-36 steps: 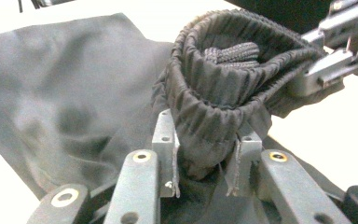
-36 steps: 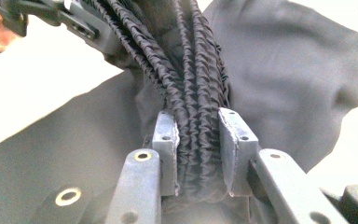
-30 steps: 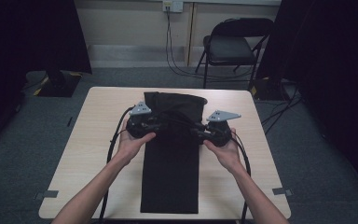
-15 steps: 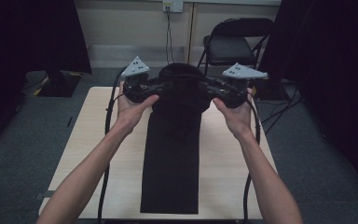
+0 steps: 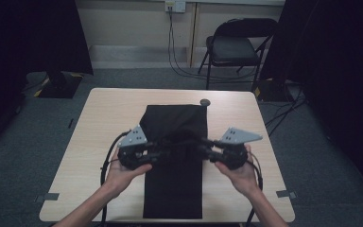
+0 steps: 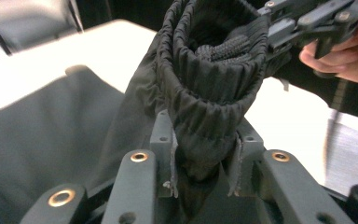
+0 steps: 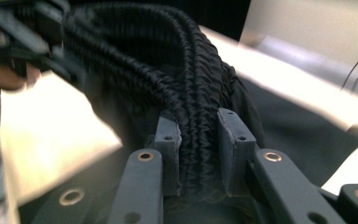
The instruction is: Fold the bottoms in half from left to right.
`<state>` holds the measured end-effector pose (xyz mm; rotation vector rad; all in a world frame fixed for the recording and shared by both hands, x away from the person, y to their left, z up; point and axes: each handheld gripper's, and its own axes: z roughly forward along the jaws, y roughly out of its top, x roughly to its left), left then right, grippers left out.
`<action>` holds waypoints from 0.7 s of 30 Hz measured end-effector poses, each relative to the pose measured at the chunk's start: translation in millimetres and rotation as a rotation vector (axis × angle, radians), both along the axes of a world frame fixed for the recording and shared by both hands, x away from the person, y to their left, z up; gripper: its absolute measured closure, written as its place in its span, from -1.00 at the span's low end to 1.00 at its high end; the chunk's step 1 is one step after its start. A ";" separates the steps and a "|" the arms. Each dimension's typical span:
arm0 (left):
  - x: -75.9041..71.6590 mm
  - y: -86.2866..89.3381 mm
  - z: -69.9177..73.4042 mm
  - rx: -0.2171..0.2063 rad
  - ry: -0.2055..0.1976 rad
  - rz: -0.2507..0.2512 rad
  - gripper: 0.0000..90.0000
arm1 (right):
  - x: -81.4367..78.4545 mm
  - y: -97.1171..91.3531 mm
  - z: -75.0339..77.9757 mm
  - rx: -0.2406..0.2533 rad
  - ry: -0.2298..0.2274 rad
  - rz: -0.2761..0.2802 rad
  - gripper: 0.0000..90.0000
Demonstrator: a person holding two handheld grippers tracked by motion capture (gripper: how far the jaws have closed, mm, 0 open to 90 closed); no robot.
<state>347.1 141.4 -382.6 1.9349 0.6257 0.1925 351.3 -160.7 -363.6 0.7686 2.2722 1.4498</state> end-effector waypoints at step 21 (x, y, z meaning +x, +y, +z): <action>-23.6 24.1 -72.5 0.082 0.181 -0.073 0.07 | -78.1 -0.2 -84.3 -0.107 0.216 0.201 -0.15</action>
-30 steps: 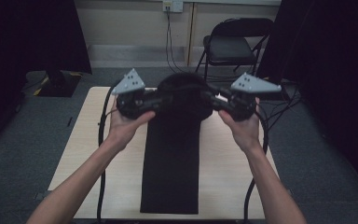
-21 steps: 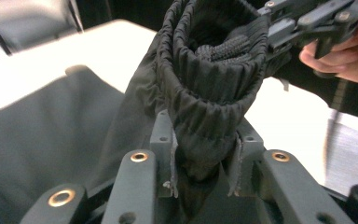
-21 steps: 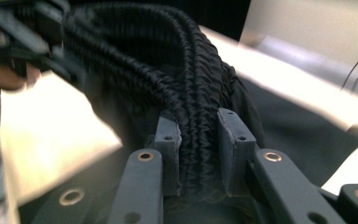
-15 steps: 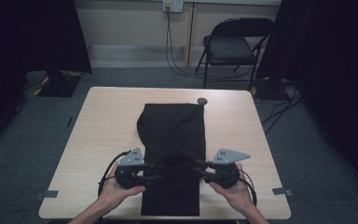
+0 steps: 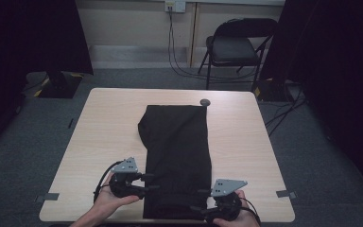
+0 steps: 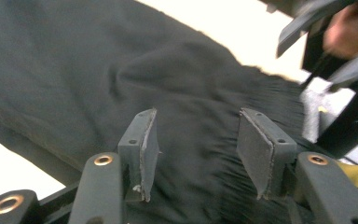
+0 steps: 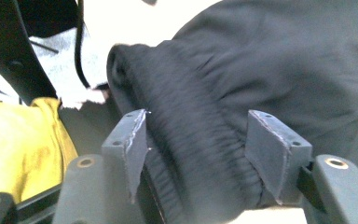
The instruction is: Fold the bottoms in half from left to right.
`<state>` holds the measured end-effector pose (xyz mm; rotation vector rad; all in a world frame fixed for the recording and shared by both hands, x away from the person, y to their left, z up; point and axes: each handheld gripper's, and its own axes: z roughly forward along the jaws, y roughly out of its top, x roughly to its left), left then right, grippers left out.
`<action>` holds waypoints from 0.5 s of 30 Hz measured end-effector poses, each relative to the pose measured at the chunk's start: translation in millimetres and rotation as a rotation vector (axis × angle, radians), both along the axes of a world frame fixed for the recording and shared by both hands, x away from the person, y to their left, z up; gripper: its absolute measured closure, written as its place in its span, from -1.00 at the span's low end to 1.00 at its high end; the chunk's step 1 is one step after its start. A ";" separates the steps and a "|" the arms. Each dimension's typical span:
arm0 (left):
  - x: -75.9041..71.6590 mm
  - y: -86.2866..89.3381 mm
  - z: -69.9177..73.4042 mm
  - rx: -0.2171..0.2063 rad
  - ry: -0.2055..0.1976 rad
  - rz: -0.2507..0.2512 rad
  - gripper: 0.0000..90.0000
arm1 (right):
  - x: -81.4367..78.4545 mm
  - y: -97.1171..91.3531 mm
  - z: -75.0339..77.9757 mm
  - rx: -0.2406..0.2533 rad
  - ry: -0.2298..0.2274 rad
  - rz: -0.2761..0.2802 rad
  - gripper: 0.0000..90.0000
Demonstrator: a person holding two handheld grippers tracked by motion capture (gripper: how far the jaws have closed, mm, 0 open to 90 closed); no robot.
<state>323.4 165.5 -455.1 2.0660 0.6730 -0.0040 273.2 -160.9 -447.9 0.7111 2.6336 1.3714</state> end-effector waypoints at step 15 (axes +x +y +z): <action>-10.2 -18.8 -16.5 0.210 0.024 -0.065 -0.12 | 24.9 25.4 -30.8 -0.162 0.002 0.007 0.35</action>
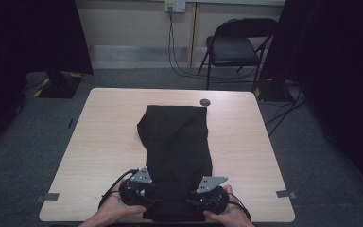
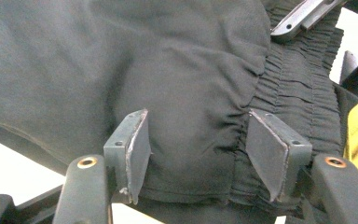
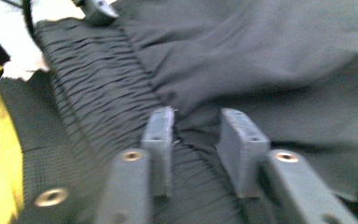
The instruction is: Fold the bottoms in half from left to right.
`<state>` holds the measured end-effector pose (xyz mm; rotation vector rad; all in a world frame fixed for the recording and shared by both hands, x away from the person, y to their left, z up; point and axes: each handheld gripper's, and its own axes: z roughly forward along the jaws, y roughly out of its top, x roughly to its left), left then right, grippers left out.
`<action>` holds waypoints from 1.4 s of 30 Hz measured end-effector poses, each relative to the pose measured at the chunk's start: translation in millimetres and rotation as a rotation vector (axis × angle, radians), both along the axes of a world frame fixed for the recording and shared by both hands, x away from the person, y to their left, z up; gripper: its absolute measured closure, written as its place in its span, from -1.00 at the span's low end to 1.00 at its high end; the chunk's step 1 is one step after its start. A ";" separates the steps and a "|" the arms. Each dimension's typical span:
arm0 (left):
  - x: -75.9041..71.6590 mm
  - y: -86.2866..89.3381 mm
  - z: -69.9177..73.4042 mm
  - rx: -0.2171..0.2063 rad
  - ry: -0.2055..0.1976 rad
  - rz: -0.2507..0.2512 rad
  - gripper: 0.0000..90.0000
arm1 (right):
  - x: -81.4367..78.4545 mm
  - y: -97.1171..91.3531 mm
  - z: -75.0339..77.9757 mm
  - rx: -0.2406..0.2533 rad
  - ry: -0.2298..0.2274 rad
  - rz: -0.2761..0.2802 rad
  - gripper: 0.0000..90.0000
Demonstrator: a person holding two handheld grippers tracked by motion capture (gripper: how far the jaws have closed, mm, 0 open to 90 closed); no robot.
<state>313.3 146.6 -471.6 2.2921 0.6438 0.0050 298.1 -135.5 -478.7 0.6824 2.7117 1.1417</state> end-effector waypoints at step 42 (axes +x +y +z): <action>107.1 21.3 -6.3 -0.024 -0.088 0.290 0.19 | 105.2 47.6 -22.3 0.029 -0.063 -0.193 -0.44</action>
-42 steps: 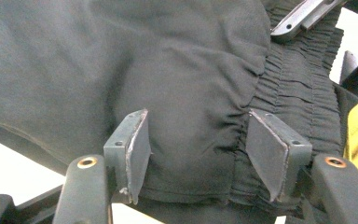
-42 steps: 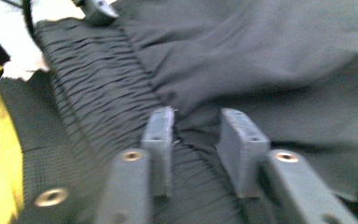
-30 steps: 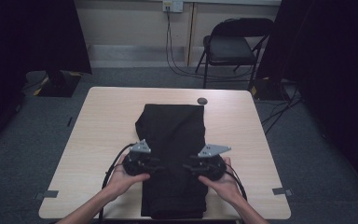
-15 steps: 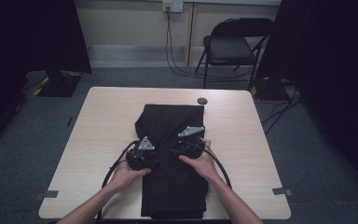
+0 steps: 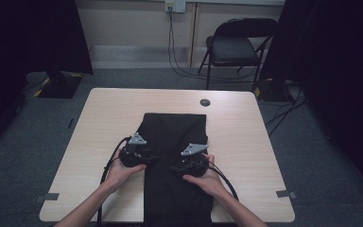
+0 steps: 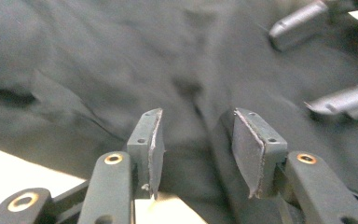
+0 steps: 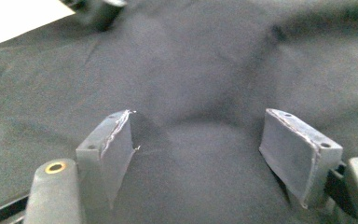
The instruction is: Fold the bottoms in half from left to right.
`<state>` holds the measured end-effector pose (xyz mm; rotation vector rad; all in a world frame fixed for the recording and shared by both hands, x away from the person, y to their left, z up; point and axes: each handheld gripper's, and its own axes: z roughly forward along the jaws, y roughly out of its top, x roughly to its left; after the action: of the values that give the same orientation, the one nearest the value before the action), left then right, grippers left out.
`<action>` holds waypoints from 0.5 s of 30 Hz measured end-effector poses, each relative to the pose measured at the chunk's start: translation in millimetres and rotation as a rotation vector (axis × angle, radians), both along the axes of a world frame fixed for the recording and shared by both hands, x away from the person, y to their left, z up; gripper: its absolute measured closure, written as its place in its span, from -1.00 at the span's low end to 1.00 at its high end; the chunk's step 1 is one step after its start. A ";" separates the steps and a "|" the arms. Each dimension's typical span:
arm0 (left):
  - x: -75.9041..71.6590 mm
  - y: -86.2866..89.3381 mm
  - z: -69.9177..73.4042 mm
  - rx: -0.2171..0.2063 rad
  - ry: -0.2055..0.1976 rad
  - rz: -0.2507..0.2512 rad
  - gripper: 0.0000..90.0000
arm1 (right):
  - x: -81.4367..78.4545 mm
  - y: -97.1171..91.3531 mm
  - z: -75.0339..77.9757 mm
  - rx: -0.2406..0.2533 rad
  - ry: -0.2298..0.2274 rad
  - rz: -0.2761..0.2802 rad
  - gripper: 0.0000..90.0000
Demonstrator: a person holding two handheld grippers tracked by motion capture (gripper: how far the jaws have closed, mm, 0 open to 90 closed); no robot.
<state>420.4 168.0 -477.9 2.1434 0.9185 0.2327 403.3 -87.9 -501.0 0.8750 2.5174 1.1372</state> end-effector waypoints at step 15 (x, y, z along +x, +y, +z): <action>-0.3 -21.3 -15.5 0.058 -0.059 -0.069 0.17 | -55.9 -7.0 4.3 -0.041 0.025 0.016 -0.44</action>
<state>420.0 146.7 -493.4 2.2054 0.8109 0.2898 347.4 -94.9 -496.7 0.8655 2.5630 1.0817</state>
